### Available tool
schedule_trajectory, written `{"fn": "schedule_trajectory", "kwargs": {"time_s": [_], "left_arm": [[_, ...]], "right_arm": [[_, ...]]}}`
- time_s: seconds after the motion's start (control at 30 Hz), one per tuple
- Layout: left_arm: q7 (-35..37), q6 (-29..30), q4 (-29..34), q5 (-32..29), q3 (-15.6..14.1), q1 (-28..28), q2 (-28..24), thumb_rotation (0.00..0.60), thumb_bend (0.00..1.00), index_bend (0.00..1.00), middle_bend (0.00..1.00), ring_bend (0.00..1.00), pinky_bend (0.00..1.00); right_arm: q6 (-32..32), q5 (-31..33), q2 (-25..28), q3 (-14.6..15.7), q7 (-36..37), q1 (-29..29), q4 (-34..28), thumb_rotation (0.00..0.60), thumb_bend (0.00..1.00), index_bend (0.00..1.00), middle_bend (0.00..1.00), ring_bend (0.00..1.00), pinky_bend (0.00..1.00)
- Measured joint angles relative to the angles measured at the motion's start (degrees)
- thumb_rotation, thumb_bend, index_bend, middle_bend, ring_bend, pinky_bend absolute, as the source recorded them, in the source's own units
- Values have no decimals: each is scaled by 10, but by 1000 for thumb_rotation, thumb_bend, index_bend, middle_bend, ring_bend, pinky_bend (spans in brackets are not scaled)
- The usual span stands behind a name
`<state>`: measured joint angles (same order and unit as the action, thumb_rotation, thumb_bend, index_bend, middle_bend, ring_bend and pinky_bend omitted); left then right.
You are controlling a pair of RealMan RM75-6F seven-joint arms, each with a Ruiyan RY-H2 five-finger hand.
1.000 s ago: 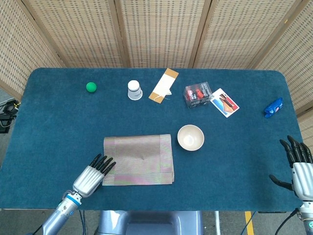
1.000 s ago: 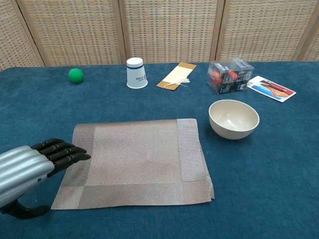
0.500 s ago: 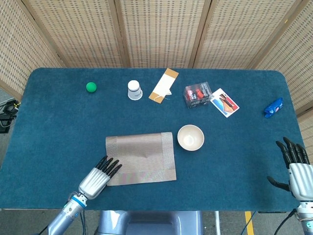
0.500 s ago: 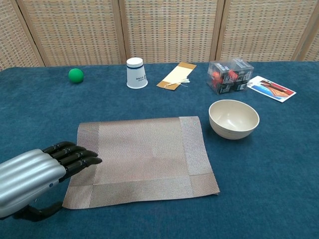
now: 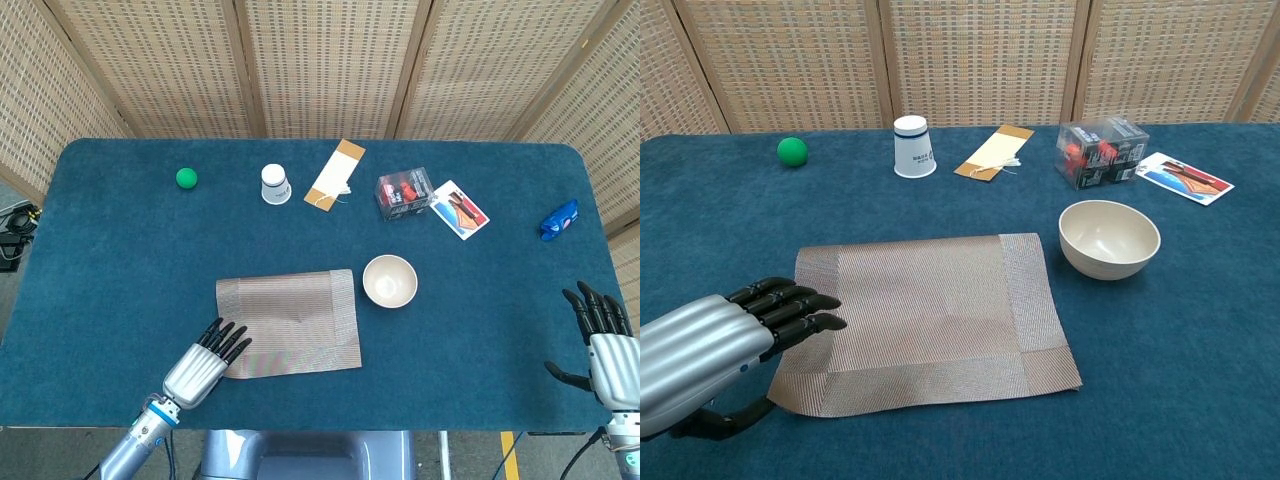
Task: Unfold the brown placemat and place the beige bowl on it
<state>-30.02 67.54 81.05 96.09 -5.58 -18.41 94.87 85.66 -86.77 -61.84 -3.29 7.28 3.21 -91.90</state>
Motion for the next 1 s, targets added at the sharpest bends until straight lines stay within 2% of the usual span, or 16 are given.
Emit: {"fn": "schedule_trajectory", "kwargs": {"time_s": [0.2,0.33,0.53,0.7,1.0], "left_arm": [[5,5,-3,-3,2,0,6,600,515,225,0,0,0],[5,10,-7,-3,3,0,11,600,548,385,0,0,0],[2,17,-11,-4,4,1,18,600,554,545,0,0,0],[3,26,-15,-3,5,3,22,600,555,596,0,0,0],[9,43,-29,3,5,7,28,600,563,607,0,0,0]], "right_arm": [[-3,1,1,0,1,0,-1,600,80,71,0,0,0],[-6,2,1,1,1,1,-2,600,80,71,0,0,0],[-9,3,4,1,4,1,-4,600,80,71,0,0,0],[-11,4,5,2,4,1,-6,600,80,71,0,0,0],[-15,4,7,4,2,2,-10,600,79,71,0,0,0]]}}
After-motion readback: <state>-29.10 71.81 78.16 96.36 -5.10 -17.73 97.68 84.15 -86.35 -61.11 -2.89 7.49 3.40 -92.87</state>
